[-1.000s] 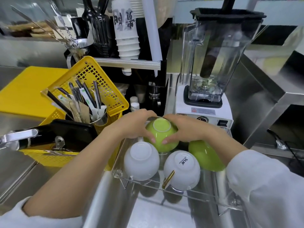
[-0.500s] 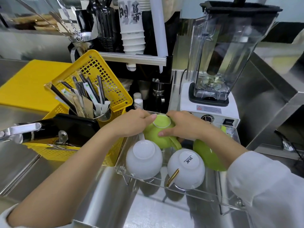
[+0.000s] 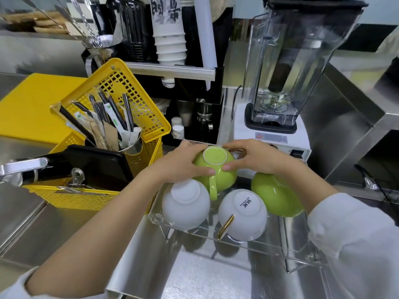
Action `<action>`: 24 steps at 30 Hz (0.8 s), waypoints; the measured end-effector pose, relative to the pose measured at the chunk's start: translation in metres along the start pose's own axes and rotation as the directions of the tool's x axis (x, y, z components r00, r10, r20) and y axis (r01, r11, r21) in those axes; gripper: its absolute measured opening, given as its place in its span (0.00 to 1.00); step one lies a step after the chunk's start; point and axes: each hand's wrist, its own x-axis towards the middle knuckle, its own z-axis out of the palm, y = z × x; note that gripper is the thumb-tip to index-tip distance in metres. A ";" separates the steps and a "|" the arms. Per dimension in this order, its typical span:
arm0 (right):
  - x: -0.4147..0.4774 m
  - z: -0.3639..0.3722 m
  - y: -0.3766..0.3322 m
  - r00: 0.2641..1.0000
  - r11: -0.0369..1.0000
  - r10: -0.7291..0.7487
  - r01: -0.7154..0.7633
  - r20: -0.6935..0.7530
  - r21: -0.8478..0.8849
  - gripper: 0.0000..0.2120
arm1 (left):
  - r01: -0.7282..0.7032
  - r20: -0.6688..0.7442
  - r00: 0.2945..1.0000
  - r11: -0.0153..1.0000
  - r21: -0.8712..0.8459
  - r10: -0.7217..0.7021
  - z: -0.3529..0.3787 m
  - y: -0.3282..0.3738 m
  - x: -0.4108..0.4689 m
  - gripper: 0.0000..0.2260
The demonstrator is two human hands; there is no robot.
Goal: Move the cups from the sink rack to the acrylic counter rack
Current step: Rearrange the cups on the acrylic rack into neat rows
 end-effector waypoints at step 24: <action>-0.074 -0.060 0.034 0.930 0.948 0.230 -0.147 0.288 -0.281 0.47 | -0.225 0.089 0.973 0.957 0.183 0.212 0.023 0.090 0.023 0.28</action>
